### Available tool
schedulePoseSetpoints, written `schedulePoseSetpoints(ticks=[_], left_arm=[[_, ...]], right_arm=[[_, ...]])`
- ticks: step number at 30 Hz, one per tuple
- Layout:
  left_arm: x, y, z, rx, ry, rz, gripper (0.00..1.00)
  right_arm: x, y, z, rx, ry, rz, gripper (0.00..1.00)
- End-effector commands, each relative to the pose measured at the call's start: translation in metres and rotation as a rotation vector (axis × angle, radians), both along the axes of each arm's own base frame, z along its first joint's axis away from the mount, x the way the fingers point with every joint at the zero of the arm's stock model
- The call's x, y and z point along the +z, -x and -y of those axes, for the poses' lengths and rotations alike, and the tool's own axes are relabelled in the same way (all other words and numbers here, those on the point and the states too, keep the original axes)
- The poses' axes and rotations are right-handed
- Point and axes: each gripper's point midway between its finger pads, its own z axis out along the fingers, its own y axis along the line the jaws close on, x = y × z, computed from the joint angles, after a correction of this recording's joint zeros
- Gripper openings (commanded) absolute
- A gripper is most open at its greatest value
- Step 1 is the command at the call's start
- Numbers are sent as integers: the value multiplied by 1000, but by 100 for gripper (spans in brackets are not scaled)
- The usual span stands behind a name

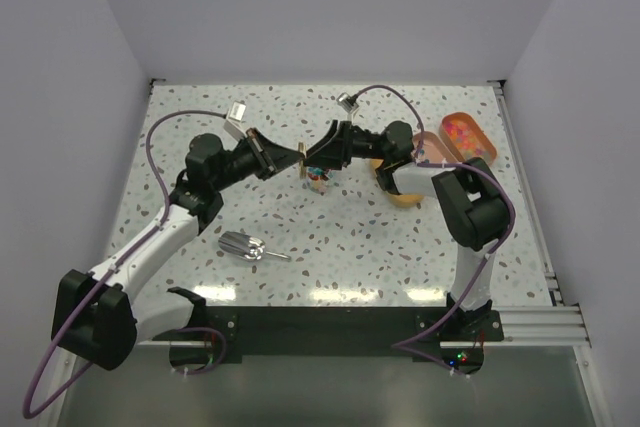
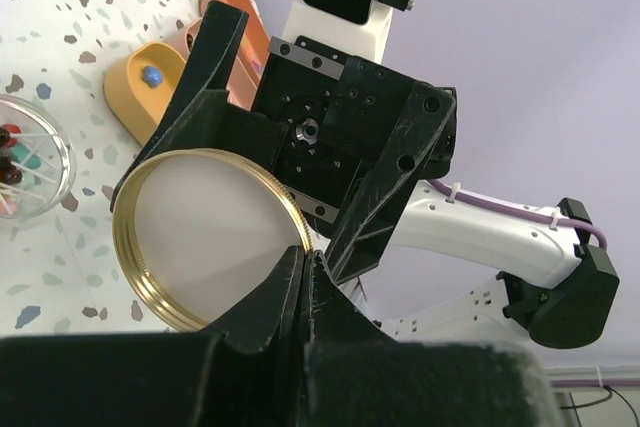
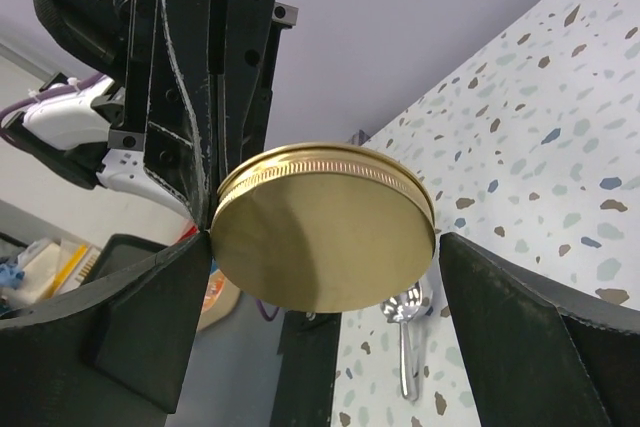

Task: Pack the candies
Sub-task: Close the bottle lid on the packing bottle.

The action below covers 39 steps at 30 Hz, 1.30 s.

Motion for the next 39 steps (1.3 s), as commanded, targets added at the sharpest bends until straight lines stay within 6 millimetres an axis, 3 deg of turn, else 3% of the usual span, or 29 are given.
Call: schedulePoseSetpoints(ticks=[1,39], left_arm=[[17,6,3,-35,54,52,0],[16,11,8,-51,93,45,0]], right_arm=[[54,20,9,18,-166,354,99],[55,25,6,30,-167,363,99]])
